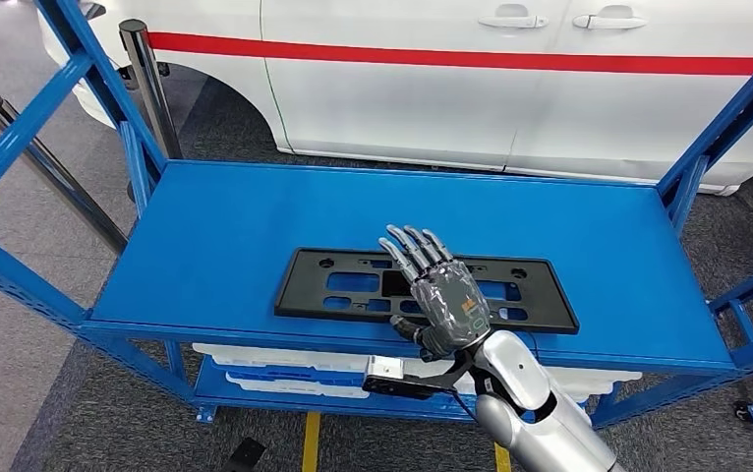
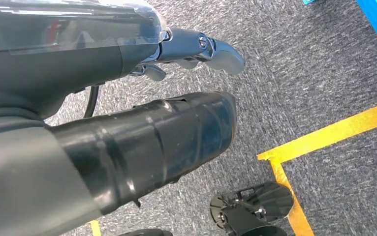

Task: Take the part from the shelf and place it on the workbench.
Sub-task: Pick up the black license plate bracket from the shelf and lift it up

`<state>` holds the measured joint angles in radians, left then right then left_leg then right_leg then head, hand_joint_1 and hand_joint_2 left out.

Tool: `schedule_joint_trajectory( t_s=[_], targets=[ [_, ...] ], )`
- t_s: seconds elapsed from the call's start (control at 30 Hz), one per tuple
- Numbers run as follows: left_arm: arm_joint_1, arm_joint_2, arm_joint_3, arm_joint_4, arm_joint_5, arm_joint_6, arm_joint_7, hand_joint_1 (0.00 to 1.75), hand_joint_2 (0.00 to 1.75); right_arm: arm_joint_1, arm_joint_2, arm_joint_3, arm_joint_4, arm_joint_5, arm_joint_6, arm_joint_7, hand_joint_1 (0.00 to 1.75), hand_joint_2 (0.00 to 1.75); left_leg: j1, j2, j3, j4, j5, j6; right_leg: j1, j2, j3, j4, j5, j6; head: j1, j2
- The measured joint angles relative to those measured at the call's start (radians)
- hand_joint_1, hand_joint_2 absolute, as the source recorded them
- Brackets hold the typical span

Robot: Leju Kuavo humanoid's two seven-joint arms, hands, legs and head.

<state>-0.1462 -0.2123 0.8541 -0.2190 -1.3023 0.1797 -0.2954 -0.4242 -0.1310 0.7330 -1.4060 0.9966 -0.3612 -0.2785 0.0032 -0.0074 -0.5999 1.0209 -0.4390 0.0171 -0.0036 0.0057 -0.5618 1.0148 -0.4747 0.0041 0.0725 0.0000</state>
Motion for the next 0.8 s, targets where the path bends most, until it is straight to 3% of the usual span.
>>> schedule_joint_trajectory(
  t_s=[0.5,0.8],
  targets=[
    [-0.004,0.000,-0.014,0.000,-0.001,-0.001,0.018,0.00,0.00,-0.085,0.034,0.067,0.079,-0.099,0.135,-0.035,0.00,1.75,0.001,0.000,0.000,0.000,0.000,0.000,0.002,0.000,-0.001,0.003,-0.001,-0.001,0.000,0.000],
    [-0.006,-0.001,-0.017,0.000,-0.001,-0.002,0.023,0.00,0.00,-0.104,0.045,0.082,0.113,-0.127,0.158,-0.043,0.00,1.75,0.001,0.000,0.000,0.000,0.000,0.000,0.001,0.000,-0.001,0.003,-0.001,-0.001,0.000,0.000]
  ],
)
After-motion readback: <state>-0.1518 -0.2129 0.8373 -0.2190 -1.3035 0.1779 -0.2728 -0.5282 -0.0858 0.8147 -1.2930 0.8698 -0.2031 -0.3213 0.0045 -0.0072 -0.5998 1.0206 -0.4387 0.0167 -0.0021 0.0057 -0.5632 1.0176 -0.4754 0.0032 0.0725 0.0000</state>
